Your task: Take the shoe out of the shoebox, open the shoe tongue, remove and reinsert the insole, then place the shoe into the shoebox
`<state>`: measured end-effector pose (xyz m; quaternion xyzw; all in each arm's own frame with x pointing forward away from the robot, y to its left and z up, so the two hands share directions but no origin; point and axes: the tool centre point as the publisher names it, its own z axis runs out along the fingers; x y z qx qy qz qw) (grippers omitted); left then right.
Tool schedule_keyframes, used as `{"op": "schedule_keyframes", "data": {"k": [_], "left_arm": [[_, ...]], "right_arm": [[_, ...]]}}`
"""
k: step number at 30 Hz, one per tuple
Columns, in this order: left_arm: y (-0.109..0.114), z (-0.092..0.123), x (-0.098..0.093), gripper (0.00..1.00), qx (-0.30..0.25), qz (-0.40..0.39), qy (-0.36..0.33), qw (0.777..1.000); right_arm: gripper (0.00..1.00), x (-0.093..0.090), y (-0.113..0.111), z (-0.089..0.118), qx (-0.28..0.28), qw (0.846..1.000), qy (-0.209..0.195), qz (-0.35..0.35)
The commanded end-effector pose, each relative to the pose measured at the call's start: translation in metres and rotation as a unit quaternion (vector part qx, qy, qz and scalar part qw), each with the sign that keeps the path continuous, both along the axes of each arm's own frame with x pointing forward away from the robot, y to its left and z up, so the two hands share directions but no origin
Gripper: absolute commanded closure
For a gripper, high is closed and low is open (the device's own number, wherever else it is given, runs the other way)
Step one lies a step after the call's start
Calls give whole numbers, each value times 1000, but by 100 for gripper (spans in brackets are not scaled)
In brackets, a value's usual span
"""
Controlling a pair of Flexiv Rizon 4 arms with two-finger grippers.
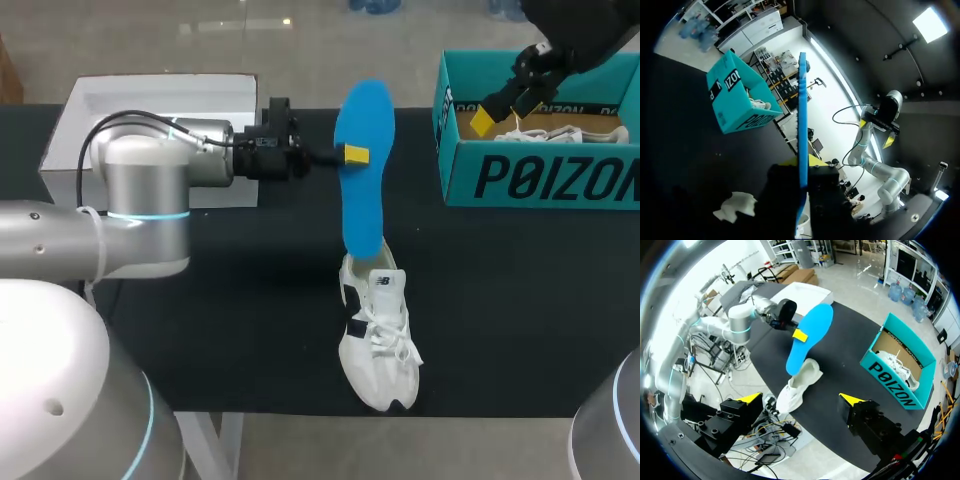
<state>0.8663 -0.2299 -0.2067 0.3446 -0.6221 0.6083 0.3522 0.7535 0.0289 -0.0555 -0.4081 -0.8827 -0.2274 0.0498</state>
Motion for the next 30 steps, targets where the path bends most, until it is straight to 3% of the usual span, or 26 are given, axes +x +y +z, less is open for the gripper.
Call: {"op": "schedule_keyframes", "data": {"k": [1, 15, 27, 30], "left_arm": [[-8, -5, 13, 100, -10, -2, 11, 1000], [-8, 6, 31, 100, -9, 27, 23, 999], [-8, 6, 31, 100, -9, 27, 23, 999], [-8, 6, 31, 100, -9, 27, 23, 999]], "right_arm": [[0, 1, 1, 0, -1, 1000, 2, 0], [0, 1, 1, 0, -1, 1000, 2, 0], [0, 1, 1, 0, -1, 1000, 2, 0], [0, -8, 1, 1, -9, 999, -8, -44]]}}
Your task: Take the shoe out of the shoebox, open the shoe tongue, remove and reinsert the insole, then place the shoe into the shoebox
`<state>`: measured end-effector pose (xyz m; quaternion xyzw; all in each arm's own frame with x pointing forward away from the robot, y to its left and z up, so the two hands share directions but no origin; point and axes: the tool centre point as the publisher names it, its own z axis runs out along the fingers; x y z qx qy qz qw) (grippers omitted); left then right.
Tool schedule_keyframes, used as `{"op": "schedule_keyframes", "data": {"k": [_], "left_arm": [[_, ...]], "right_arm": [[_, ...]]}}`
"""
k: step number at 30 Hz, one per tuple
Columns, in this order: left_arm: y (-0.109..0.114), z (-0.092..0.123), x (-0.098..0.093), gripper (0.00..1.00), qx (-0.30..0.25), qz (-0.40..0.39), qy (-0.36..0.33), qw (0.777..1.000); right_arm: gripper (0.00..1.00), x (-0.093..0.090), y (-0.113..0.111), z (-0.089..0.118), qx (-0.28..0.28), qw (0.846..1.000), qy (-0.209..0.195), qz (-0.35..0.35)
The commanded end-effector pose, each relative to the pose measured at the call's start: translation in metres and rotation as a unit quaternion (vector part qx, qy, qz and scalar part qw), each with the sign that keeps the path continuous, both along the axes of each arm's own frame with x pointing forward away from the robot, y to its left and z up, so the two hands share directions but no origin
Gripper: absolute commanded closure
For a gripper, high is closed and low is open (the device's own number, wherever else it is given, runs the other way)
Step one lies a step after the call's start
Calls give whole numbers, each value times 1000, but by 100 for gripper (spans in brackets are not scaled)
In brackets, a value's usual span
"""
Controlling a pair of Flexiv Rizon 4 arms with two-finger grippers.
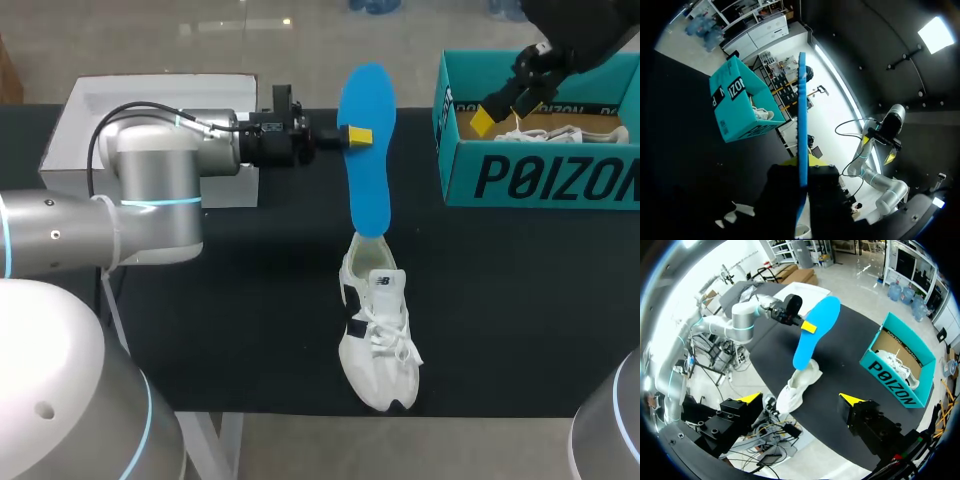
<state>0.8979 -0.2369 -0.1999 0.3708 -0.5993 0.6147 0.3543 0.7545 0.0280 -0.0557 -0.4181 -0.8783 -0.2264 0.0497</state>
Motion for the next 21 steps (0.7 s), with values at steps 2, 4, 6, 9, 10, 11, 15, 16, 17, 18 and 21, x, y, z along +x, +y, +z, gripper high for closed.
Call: {"op": "schedule_keyframes", "data": {"k": [2, 4, 6, 9, 10, 11, 15, 16, 17, 18, 21], "left_arm": [[-1, 0, -1, 100, 0, 2, 0, 1000], [-1, 0, -1, 100, 0, 2, 0, 1000], [-1, 0, -1, 100, 0, 2, 0, 1000], [-1, 0, -1, 100, 0, 2, 0, 1000], [-1, 0, -1, 100, 0, 2, 0, 1000], [-1, 0, -1, 100, 0, 2, 0, 1000], [-1, 0, -1, 100, 0, 2, 0, 1000], [-1, 0, -1, 100, 0, 2, 0, 1000], [-1, 0, -1, 100, 0, 2, 0, 1000], [-1, 0, -1, 100, 0, 2, 0, 1000], [-1, 0, -1, 100, 0, 2, 0, 1000]], "right_arm": [[0, -13, 4, 1, -19, 998, -15, -59], [0, -16, 3, 1, -15, 997, -25, -75], [0, -19, 3, 3, -38, 995, -23, -92], [0, -20, 9, 7, -40, 995, -32, -90], [0, -19, 12, 8, -48, 995, -31, -86], [0, -19, 15, 8, -48, 995, -32, -85], [0, -18, 23, 4, -35, 996, -34, -78], [0, -17, 24, 3, -34, 996, -33, -76], [0, -17, 25, 3, -32, 996, -34, -74], [0, -17, 26, 3, -31, 996, -34, -73], [0, -18, 25, 2, -25, 996, -34, -74]]}}
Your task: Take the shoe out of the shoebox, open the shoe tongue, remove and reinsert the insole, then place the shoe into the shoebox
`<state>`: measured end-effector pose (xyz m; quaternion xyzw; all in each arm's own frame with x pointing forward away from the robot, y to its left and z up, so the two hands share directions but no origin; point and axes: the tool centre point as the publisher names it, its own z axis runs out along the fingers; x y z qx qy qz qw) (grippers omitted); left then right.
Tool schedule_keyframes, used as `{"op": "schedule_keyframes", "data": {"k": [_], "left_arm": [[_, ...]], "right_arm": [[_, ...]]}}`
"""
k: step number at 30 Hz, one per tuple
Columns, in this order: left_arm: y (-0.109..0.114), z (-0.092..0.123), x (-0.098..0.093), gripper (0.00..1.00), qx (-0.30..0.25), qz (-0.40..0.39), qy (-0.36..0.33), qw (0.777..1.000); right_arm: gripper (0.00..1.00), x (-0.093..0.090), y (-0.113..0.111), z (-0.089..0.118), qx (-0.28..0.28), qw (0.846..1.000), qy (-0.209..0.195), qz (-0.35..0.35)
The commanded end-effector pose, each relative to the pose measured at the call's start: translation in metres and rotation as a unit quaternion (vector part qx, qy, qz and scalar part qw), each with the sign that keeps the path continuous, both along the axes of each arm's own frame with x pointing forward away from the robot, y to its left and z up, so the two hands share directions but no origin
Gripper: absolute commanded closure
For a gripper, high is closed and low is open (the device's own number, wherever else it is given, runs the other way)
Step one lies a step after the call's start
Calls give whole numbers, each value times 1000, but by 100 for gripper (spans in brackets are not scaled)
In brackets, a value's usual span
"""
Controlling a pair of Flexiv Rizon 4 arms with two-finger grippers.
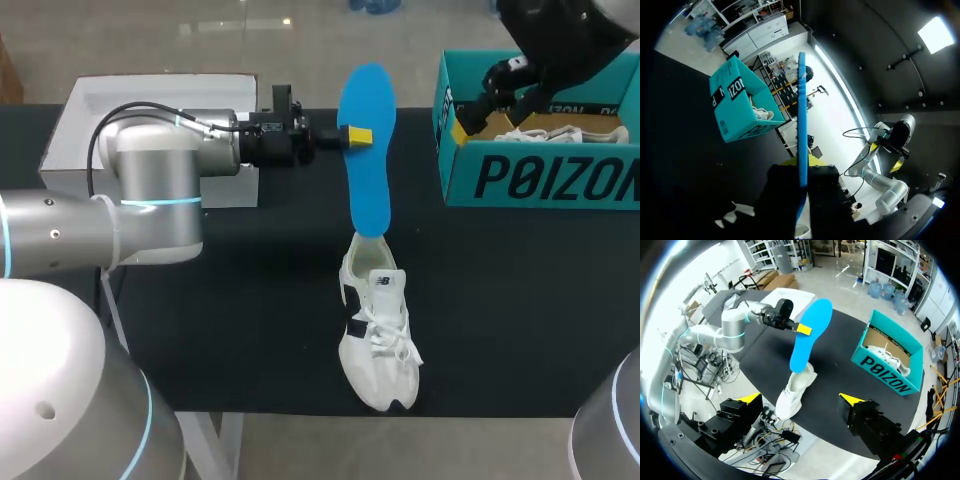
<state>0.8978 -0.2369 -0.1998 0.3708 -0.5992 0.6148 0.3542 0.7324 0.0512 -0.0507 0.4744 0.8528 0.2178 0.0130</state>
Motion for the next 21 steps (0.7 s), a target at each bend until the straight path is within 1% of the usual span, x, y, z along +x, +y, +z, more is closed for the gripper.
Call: {"op": "schedule_keyframes", "data": {"k": [1, 21], "left_arm": [[-1, 0, -1, 100, 0, 1, 0, 1000], [-1, 0, -1, 100, 0, 1, 0, 1000]], "right_arm": [[0, 4, 0, -2, 9, 1000, 4, -4], [0, 3, -2, -1, 9, 1000, 4, -3]]}}
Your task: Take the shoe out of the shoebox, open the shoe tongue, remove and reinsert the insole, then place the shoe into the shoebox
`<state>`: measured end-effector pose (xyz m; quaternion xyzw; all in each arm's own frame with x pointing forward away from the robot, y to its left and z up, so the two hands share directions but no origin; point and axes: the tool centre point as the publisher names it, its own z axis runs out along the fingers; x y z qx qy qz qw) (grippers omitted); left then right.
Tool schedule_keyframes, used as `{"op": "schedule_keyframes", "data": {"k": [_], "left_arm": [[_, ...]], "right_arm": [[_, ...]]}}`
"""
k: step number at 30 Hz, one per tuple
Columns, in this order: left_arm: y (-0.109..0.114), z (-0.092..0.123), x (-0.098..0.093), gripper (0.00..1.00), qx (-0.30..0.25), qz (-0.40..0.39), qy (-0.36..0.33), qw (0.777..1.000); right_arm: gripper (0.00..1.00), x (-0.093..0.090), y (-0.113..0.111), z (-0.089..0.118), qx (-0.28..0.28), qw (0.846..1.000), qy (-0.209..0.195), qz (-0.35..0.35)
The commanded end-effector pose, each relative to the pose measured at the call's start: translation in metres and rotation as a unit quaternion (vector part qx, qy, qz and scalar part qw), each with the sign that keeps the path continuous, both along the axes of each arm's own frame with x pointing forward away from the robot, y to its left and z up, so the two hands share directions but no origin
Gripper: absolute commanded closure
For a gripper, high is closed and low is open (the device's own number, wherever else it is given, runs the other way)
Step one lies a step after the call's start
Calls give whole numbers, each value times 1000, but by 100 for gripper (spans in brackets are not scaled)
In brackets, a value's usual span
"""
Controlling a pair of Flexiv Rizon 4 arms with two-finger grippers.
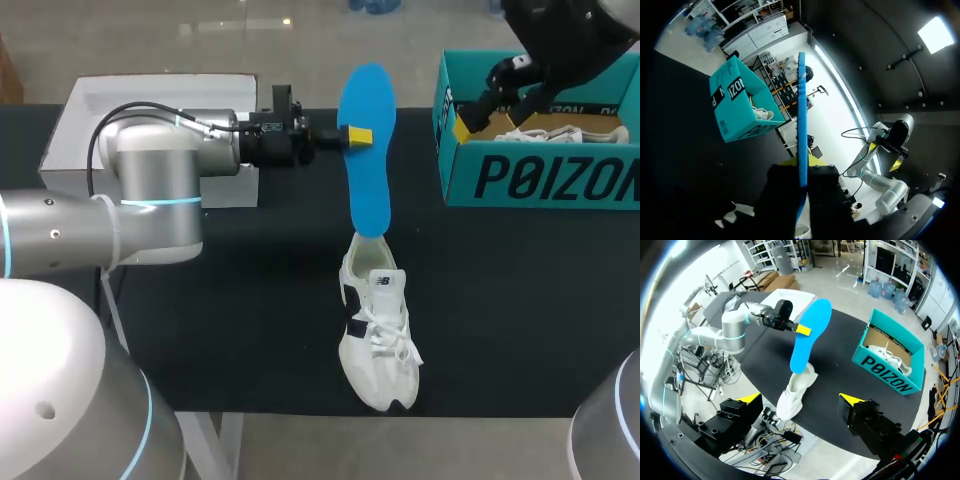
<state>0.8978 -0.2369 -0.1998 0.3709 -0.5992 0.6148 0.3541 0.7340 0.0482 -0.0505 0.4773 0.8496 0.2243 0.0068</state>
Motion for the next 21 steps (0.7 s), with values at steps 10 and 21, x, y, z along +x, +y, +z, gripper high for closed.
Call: {"op": "schedule_keyframes", "data": {"k": [10, 21], "left_arm": [[5, 14, -8, 100, -31, -15, -110, 993], [50, 39, -37, 100, -64, -11, -348, 935]], "right_arm": [[0, 1, 1, -1, 0, 1000, 1, -1], [0, 1, 1, -1, 0, 1000, 1, -1]]}}
